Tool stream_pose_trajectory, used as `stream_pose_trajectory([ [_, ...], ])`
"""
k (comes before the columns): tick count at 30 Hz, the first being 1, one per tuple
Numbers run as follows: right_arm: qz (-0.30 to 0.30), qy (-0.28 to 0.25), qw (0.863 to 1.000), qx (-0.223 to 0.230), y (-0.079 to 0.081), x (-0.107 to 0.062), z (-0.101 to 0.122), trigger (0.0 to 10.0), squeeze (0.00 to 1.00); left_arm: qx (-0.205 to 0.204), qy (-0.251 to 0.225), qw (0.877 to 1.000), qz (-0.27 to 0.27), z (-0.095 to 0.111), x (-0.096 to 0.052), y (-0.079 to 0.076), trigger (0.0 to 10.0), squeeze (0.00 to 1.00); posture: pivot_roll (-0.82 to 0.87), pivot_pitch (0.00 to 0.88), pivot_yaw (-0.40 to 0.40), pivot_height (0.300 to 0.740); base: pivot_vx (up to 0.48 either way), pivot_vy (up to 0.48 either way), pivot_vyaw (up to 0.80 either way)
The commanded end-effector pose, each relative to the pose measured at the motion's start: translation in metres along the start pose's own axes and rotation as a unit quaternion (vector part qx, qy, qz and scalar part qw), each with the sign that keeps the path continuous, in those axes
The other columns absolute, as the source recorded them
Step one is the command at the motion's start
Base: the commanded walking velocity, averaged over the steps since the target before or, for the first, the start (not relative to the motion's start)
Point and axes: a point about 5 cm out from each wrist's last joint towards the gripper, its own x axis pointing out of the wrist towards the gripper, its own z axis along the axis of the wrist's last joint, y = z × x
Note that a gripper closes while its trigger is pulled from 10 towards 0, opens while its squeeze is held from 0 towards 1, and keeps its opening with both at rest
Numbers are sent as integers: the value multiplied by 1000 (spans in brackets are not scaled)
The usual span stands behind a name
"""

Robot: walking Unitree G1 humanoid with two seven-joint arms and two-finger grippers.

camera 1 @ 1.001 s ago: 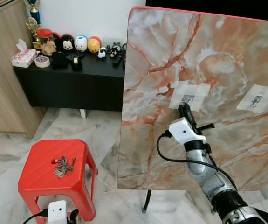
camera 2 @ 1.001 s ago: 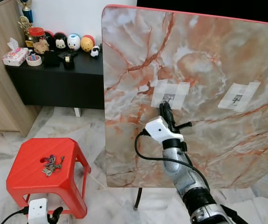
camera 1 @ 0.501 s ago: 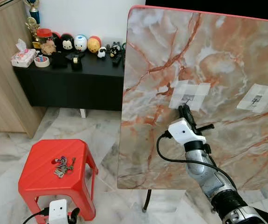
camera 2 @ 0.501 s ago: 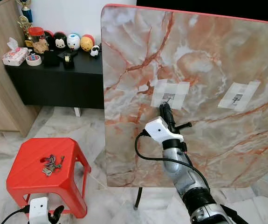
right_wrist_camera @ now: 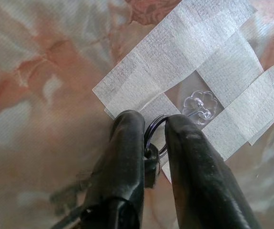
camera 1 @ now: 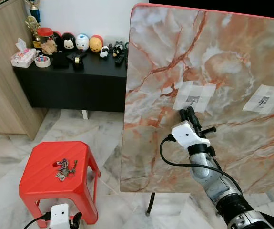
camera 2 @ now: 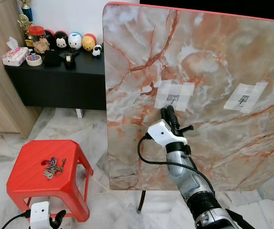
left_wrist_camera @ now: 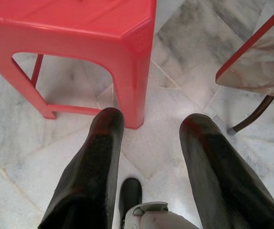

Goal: Hang keys on a hook

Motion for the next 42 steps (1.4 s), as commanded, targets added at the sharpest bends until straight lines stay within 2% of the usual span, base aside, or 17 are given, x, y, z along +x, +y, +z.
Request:
stream_pose_trajectory([
  [1,0,-3,1000,1,-2,3,1,10000,965,-5,5,1000,-3,-3,-1,-4,10000,0,58,56,-135,740,0,0,0],
  [6,0,-4,1000,2,-2,3,1,10000,941,-5,5,1000,-4,-3,-1,-4,10000,0,59,55,-134,740,0,0,0],
  [7,0,-5,1000,2,-2,3,1,10000,906,-5,5,1000,-4,-3,-1,-4,10000,0,59,55,-134,740,0,0,0],
  [8,-3,-6,1000,5,-3,3,2,10000,0,-5,5,1000,-5,-3,-1,-4,10000,0,58,51,-134,740,0,0,0],
  [12,-7,-6,1000,24,-3,1,3,10000,0,-4,6,1000,-6,-3,-1,-5,10000,0,58,48,-134,740,0,0,0],
  [17,-15,-16,997,79,-5,-9,8,10000,0,-5,8,1000,-7,-4,-1,-5,10000,0,58,38,-136,740,0,0,0],
  [18,-22,-23,994,102,-8,-18,12,10000,0,-4,10,1000,-7,-6,-2,-5,10000,0,52,34,-137,740,0,0,0],
  [19,-22,-23,994,102,-8,-18,12,10000,0,-4,10,1000,-7,-6,-2,-5,10000,0,52,34,-137,740,0,0,0],
  [23,3,-25,990,138,-8,-42,15,10000,0,-2,15,1000,-9,-9,-3,-5,10000,0,49,29,-135,740,0,0,0],
  [26,51,-34,989,135,-7,-58,13,10000,0,-1,16,1000,-10,-9,-3,-5,10000,0,49,22,-136,740,0,0,0],
  [28,42,0,990,133,-10,-64,0,10000,0,0,17,1000,-11,-9,-3,-4,10000,0,41,18,-135,740,0,0,0],
  [30,26,49,986,156,-11,-70,-13,10000,0,1,19,1000,-10,-9,-3,-3,10000,0,38,14,-134,740,0,0,0],
  [31,18,104,978,179,-7,-77,-26,10000,0,0,22,1000,-8,-10,-3,-3,10000,0,39,9,-129,740,0,0,0],
  [34,-1,206,950,236,4,-93,-52,10000,0,0,27,1000,-8,-11,-3,-2,10000,0,39,3,-119,740,0,0,0],
  [39,11,289,917,276,27,-109,-73,10000,0,7,35,999,-9,-12,-4,0,10000,0,40,0,-107,740,0,0,0],
  [41,16,303,911,281,31,-112,-76,10000,0,8,35,999,-8,-12,-4,1,10000,0,40,0,-107,740,0,0,0],
  [42,37,361,884,296,45,-127,-90,10000,0,12,37,999,-7,-11,-3,3,10000,0,44,0,-99,740,0,0,0],
])
